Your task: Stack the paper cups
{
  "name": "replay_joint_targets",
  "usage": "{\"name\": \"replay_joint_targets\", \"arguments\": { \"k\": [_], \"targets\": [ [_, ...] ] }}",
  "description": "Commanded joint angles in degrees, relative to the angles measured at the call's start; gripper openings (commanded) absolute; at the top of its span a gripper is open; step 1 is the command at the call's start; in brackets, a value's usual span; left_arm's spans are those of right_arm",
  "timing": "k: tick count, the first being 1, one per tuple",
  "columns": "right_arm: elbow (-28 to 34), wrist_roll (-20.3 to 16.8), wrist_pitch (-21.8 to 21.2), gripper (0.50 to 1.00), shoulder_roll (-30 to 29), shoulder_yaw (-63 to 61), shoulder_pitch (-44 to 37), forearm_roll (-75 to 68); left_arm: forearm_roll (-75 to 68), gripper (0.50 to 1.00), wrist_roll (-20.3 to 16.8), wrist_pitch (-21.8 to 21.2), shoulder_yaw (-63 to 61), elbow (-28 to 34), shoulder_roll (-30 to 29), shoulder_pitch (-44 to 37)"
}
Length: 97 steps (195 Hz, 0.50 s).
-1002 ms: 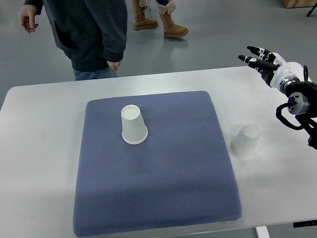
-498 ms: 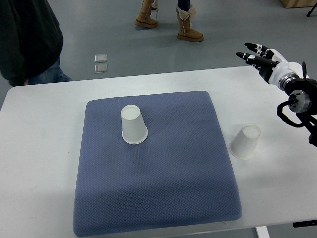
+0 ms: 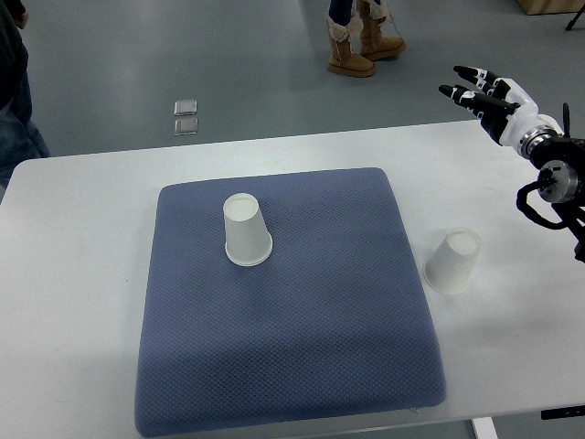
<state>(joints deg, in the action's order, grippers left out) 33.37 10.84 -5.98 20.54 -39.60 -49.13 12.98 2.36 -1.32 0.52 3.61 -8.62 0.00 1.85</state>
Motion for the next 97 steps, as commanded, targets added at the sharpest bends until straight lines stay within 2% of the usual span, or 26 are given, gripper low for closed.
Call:
{"name": "replay_joint_targets", "arguments": {
  "k": [1, 16, 34, 55, 70, 97],
  "targets": [
    [-0.06, 0.23, -0.96, 0.921, 0.03, -0.04, -0.01, 0.03, 0.01, 1.0, 0.0, 0.0, 0.0, 0.01, 0.0, 0.0],
    [-0.24, 0.76, -3.43, 0.924, -0.06, -0.12, 0.17, -0.06, 0.01, 1.0, 0.0, 0.0, 0.0, 0.01, 0.0, 0.0],
    [-0.33, 3.83, -7.2, 0.924, -0.41, -0.04, 0.35, -0.06, 0.01, 1.0, 0.0, 0.0, 0.0, 0.01, 0.0, 0.0],
    [0.02, 3.92, -9.32, 0.924, 0.46, 0.84, 0.08, 0.2, 0.01, 1.0, 0.0, 0.0, 0.0, 0.01, 0.0, 0.0],
    [0.64, 4.01, -11.25, 0.924, 2.93, 1.55, -0.18, 3.63, 0.01, 1.0, 0.0, 0.0, 0.0, 0.01, 0.0, 0.0],
    [4.77, 4.63, -17.14, 0.936, 9.34, 2.16, -1.32, 19.35, 0.01, 1.0, 0.0, 0.0, 0.0, 0.01, 0.0, 0.0]
  ]
}}
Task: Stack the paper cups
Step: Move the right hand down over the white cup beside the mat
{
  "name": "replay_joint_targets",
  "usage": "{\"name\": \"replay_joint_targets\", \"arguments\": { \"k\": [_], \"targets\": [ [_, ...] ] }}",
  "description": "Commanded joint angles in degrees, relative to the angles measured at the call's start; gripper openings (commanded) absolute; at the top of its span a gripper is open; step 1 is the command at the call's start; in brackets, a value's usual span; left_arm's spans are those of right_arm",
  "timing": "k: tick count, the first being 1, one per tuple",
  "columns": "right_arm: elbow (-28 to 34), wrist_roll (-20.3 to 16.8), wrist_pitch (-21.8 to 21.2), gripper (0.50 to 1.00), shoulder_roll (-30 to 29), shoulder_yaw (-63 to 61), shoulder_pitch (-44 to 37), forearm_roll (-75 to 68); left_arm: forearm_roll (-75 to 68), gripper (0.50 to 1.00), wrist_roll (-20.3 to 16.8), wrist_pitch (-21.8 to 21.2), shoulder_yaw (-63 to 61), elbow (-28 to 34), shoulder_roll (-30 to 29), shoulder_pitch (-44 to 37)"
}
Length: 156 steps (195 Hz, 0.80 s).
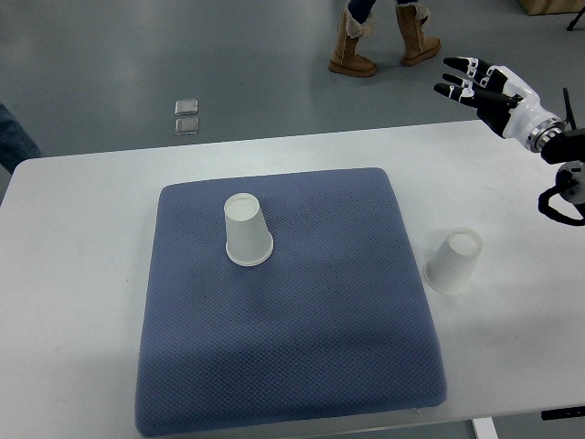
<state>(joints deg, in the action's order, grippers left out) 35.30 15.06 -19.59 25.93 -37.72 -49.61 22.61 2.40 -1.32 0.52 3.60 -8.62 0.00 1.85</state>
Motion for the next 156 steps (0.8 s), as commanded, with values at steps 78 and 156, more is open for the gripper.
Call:
{"name": "replay_joint_targets", "arguments": {
  "k": [78, 156],
  "targets": [
    [26.13, 12.44, -8.97, 0.94, 19.86, 4.85, -1.28, 44.18, -0.03, 1.0, 0.0, 0.0, 0.0, 0.0, 0.0, 0.0],
    [38.8, 16.14, 0.17, 0.938, 23.99, 18.82, -1.02, 62.9, -0.03, 1.0, 0.0, 0.0, 0.0, 0.0, 0.0, 0.0]
  ]
}}
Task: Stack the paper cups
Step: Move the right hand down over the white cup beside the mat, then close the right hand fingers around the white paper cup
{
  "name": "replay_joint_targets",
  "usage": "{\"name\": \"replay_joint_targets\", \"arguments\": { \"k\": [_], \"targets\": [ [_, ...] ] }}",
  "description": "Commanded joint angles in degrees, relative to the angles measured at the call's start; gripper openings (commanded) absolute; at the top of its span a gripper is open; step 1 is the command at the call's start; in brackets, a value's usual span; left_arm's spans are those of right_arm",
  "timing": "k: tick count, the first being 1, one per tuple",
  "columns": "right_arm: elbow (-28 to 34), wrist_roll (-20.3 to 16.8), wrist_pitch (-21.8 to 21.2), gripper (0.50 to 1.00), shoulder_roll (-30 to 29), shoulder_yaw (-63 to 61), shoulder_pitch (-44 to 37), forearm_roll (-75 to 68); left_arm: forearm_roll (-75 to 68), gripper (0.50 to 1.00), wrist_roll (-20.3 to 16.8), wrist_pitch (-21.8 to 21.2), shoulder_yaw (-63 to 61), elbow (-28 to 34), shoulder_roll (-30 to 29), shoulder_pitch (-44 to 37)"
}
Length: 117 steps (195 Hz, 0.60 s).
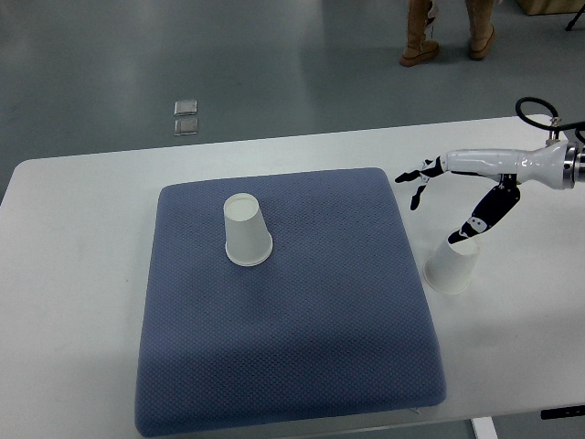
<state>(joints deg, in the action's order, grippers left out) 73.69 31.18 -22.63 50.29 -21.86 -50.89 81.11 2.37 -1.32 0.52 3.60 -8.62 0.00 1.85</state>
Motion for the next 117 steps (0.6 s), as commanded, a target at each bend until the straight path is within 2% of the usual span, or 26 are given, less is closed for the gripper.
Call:
{"name": "replay_joint_targets", "arguments": {
  "k": [1, 42, 117],
  "targets": [
    [0.4, 0.02, 3.2, 0.938, -0.37, 2.97, 0.26, 4.41, 0.0, 1.0, 0.0, 0.0, 0.0, 0.0, 0.0, 0.0],
    [-1.26, -0.15, 7.24, 0.936, -0.63, 6.13, 0.26, 5.81, 0.0, 1.0, 0.0, 0.0, 0.0, 0.0, 0.0, 0.0],
    [-5.48, -0.07, 7.42, 0.936, -1.95, 7.1, 0.44, 7.92, 0.0, 1.0, 0.0, 0.0, 0.0, 0.0, 0.0, 0.0]
  ]
}}
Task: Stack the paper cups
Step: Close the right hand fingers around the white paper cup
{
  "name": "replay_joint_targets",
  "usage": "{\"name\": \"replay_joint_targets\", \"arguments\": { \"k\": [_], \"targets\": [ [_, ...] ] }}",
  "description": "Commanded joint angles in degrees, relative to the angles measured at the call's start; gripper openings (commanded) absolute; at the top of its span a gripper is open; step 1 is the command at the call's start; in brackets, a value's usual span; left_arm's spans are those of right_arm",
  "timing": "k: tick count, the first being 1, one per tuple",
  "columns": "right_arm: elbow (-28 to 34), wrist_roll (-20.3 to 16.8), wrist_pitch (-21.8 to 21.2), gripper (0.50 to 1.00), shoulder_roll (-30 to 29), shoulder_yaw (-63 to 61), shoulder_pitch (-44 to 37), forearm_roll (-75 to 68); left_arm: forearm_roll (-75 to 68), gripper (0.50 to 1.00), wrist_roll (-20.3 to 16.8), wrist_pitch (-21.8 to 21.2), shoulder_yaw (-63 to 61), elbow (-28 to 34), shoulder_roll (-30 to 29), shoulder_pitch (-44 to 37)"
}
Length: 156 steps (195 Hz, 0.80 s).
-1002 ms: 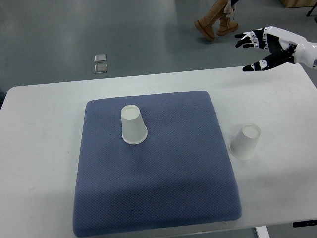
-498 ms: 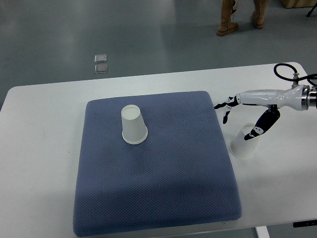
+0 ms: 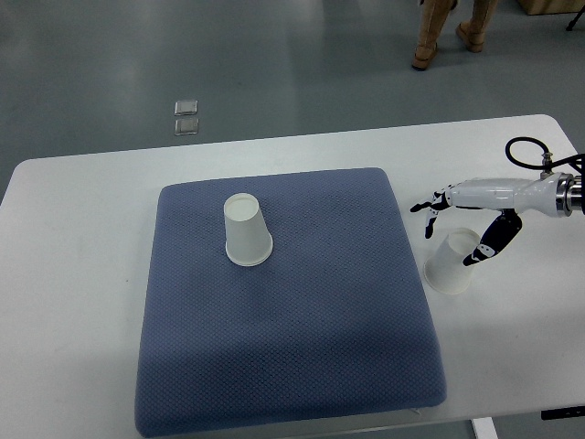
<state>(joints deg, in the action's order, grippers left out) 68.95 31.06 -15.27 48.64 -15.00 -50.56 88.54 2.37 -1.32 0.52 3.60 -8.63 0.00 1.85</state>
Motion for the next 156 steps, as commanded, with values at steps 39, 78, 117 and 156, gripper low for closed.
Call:
{"name": "replay_joint_targets", "arguments": {
  "k": [39, 78, 117, 156],
  "targets": [
    [-4.18, 0.05, 1.21, 0.936, -1.26, 1.9, 0.11, 1.11, 0.0, 1.0, 0.0, 0.01, 0.0, 0.01, 0.0, 0.0],
    [-7.08, 0.67, 3.4, 0.934, -2.14, 4.45, 0.11, 1.11, 0.0, 1.0, 0.0, 0.01, 0.0, 0.01, 0.0, 0.0],
    [-9.28, 1.02, 3.76, 0.913, -3.02, 4.45, 0.28, 1.29, 0.0, 1.0, 0.0, 0.01, 0.0, 0.01, 0.0, 0.0],
    [-10.33, 1.37, 4.2, 0.83, -3.46, 4.45, 0.81, 1.29, 0.0, 1.0, 0.0, 0.01, 0.0, 0.01, 0.0, 0.0]
  ]
}}
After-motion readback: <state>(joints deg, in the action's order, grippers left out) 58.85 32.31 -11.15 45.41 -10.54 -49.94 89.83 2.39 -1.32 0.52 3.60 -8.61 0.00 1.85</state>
